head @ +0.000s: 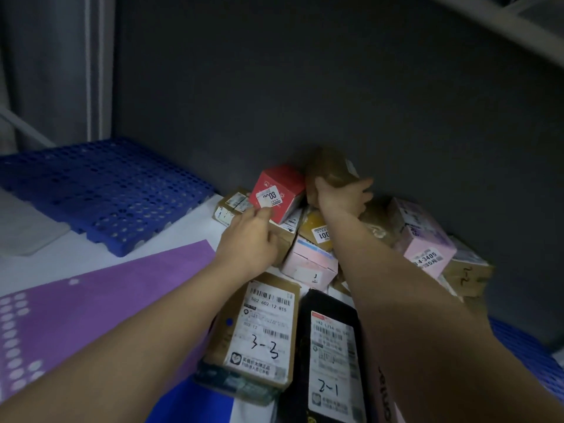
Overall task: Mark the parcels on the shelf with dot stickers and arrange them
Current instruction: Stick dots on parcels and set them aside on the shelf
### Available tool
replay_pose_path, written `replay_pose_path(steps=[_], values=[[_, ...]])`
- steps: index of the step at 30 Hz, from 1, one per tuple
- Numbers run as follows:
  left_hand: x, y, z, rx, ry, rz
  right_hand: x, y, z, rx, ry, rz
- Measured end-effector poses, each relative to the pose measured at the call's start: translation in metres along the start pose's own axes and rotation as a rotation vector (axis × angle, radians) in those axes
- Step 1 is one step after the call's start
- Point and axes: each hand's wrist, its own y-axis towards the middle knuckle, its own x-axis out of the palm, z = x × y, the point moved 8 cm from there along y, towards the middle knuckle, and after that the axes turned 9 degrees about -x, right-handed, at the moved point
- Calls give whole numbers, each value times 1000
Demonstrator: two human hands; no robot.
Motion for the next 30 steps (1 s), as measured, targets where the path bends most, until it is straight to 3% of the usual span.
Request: replay_pose_path(steps=[3,6,13,19,21,25,27,30], values=[[-13,-14,-1,-5,-105,23,-19,-38,-8,-149,119,33],[-31,-33,-4,-67,-294,29,-41,-97,-17,-302,148,-55],[-58,-116,-17,-364,-999,-209,-95,-233,-39,-730,135,-283],[-78,-174,-36,-450,-1134,-285,-126,-293,-47,-896,64,-415],[-87,-189,-39,-442,-1131,-257,-130,-303,-48,-791,106,-522],[-103,-216,-37,-394,-1140,-239,-125,-314,-39,-232,526,-724],[-110,-228,-38,-383,-1147,-227,-124,-318,-37,-178,609,-720],[-120,-241,-51,-413,-1148,-184,-129,-326,-35,-246,600,-668]])
